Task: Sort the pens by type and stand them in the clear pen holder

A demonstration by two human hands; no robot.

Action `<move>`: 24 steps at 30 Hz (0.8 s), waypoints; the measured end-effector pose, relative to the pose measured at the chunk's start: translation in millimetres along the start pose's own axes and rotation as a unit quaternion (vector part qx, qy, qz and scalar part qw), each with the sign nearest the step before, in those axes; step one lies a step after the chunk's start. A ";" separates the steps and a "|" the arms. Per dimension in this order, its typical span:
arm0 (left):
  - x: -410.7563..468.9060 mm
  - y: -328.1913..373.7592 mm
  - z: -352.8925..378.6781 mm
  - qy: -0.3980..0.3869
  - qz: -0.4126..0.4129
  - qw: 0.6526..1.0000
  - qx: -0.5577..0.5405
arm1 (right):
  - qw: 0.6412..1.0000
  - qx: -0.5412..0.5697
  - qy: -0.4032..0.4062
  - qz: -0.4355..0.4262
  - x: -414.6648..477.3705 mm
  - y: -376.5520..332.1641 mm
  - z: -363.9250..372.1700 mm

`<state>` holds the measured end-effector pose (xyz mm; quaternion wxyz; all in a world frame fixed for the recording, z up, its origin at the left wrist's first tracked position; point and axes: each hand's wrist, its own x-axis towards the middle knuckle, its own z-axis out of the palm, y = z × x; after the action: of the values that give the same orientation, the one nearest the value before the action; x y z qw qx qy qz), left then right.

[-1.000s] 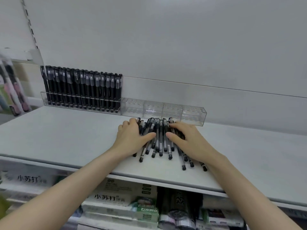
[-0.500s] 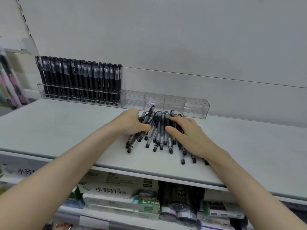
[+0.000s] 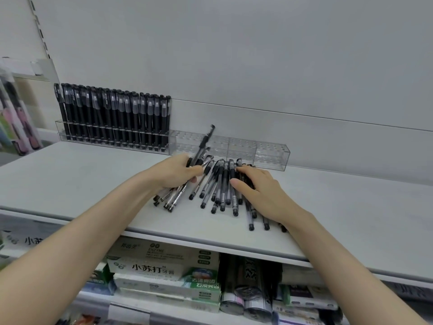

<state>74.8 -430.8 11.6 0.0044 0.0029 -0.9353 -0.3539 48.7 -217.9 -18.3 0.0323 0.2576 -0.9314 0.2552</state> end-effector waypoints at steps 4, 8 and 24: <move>-18.6 7.0 -2.7 0.049 0.057 0.955 -0.287 | 1.000 0.010 0.020 -0.009 -2.3 -2.6 -4.0; -23.6 14.7 3.9 0.129 0.128 0.915 -0.360 | 0.996 0.069 0.052 -0.013 -3.1 -6.5 -7.4; -28.5 -2.5 12.2 0.172 0.149 0.916 -0.331 | 0.990 0.101 0.086 -0.041 -5.8 -7.3 -6.0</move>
<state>103.2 -424.4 0.6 0.2183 -0.0770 -0.7392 -0.6324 56.9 -217.6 -10.9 0.0971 0.2750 -0.8832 0.3672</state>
